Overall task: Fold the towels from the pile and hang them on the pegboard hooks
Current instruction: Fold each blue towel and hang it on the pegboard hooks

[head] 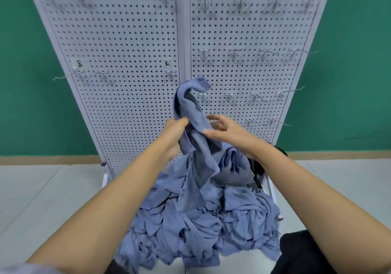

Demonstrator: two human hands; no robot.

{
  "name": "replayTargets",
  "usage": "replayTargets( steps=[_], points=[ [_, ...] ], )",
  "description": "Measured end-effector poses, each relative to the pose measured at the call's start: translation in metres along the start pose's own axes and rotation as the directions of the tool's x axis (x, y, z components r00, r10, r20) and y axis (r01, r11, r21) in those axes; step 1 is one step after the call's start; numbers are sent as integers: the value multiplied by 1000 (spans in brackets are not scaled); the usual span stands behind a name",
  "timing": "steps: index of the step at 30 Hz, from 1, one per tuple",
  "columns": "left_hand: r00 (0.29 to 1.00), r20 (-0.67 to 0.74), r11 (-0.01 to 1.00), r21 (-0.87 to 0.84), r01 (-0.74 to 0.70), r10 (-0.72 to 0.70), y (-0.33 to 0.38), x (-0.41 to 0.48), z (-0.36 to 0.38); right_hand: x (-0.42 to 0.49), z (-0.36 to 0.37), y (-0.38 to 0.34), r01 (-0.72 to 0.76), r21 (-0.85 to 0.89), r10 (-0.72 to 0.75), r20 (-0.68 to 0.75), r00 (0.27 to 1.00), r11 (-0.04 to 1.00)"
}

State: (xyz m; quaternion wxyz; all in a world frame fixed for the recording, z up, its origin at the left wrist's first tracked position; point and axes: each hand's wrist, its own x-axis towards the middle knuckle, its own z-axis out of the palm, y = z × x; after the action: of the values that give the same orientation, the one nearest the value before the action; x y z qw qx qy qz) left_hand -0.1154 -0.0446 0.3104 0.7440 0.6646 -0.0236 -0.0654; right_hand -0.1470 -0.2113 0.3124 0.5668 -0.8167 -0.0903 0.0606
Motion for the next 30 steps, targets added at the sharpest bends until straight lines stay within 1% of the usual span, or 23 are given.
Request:
replayTargets(
  steps=[1, 2, 4, 5, 6, 7, 9, 10, 11, 13, 15, 16, 17, 19, 20, 21, 23, 24, 26, 28, 30],
  points=[
    [999, 23, 997, -68, 24, -22, 8, 0, -2, -3, 5, 4, -28, -56, 30, 53, 998, 998],
    [997, 59, 987, -151, 52, -44, 14, -2, -5, -4, 8, 8, -39, -87, 45, 69, 997, 995],
    [981, 176, 943, -306, 128, -76, 21, -8, -13, -1, 13, 13, -21, -86, 18, -36, 999, 996],
    [970, 228, 928, -335, 162, -87, 19, -10, -17, 0, 14, 14, -15, -37, 11, -89, 996, 999],
    [962, 250, 927, -322, 192, -112, 12, -10, -21, 2, 15, 15, -10, 43, 15, -129, 992, 999],
    [956, 251, 934, -281, 222, -152, 3, -10, -24, 2, 15, 14, -5, 124, 26, -164, 986, 992],
    [935, 252, 952, -109, 285, -250, -19, -13, -26, 3, 15, 15, -7, 254, 61, -207, 977, 967],
    [926, 256, 957, -9, 288, -276, -30, -14, -25, 5, 16, 17, -11, 287, 80, -233, 969, 958],
    [929, 249, 962, 69, 264, -273, -38, -16, -22, 5, 17, 18, -10, 302, 95, -269, 958, 953],
    [968, 158, 975, 143, 171, -193, -46, -19, -14, 7, 22, 23, -19, 310, 123, -320, 939, 950],
    [993, 81, 974, 215, 66, -85, -47, -22, -7, 8, 25, 27, -32, 336, 150, -330, 932, 941],
    [995, 90, 962, 271, 13, -38, -50, -21, -7, 9, 25, 28, -32, 351, 160, -340, 927, 936],
    [992, 128, 940, 340, -27, -18, -52, -21, -6, 10, 26, 29, -36, 376, 174, -342, 923, 926],
    [977, 209, 865, 496, -72, -38, -60, -20, -6, 15, 26, 33, -64, 424, 220, -332, 917, 904],
    [975, 217, 832, 548, -90, -37, -66, -18, -6, 18, 26, 35, -91, 424, 241, -314, 918, 901],
    [981, 196, 819, 562, -117, 6, -70, -15, -6, 21, 26, 37, -119, 414, 257, -297, 919, 903],
    [989, 108, 813, 564, -145, 101, -70, -13, -4, 22, 24, 39, -151, 415, 283, -279, 918, 897],
    [990, 67, 808, 571, -143, 127, -70, -10, -5, 22, 22, 38, -149, 435, 288, -273, 918, 888],
    [990, 29, 828, 545, -132, 139, -70, -4, -12, 22, 15, 42, -127, 431, 260, -266, 928, 893],
    [988, 7, 851, 508, -134, 152, -71, 3, -21, 20, 6, 46, -132, 357, 246, -296, 923, 925],
    [984, -44, 847, 517, -124, 171, -69, 8, -29, 16, -1, 50, -158, 242, 237, -344, 909, 957]
  ],
)
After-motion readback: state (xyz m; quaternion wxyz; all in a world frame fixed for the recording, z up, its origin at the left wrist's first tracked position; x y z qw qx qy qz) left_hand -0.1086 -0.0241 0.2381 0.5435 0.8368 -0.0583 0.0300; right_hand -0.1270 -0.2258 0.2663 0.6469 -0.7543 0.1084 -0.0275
